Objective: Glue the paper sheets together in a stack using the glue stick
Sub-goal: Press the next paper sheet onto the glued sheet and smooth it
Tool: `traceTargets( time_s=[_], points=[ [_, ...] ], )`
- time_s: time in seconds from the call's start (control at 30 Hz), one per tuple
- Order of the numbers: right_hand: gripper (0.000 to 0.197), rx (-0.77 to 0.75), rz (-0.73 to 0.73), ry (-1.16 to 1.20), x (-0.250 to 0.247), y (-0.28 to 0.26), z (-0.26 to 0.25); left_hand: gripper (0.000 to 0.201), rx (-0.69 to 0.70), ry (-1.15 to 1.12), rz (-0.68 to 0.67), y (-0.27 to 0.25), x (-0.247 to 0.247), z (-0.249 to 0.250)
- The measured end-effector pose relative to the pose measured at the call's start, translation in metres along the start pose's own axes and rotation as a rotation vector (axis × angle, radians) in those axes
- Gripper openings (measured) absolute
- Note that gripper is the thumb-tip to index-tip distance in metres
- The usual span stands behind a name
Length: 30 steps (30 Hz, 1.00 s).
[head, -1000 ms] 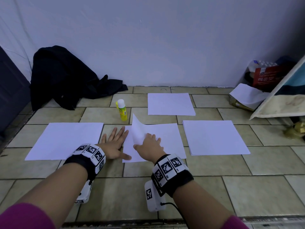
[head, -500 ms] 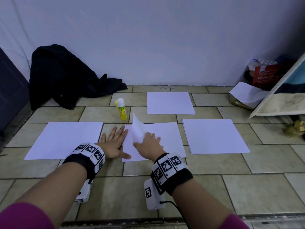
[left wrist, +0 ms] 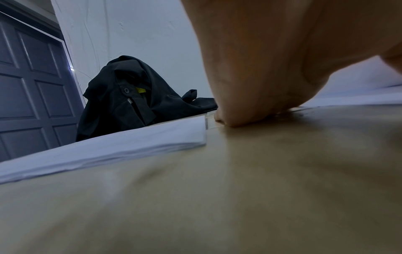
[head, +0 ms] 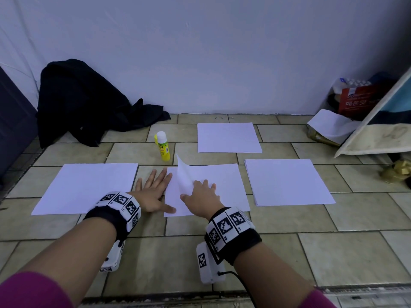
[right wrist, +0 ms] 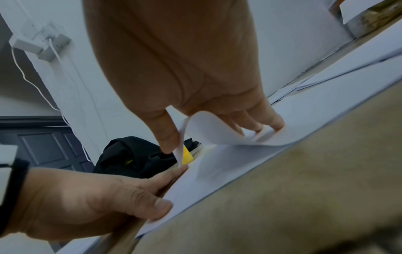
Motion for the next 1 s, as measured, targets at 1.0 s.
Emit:
traceTargets(
  time_s=[1.0],
  points=[
    [0.062,0.034,-0.039,0.058,-0.0019,-0.0029,-0.0047,0.113,-0.014,0.003,-0.018,-0.0031,-0.0001,0.0017]
  ],
)
Point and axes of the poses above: each hand's wrist, its own y-axis towards the middle knuckle, its own x-axis out of the palm, z = x × y, the point moved 7 cm from there along y, towards the middle knuckle, and after that the axes turned 10 degrees about -z, right-handed, at the moved point
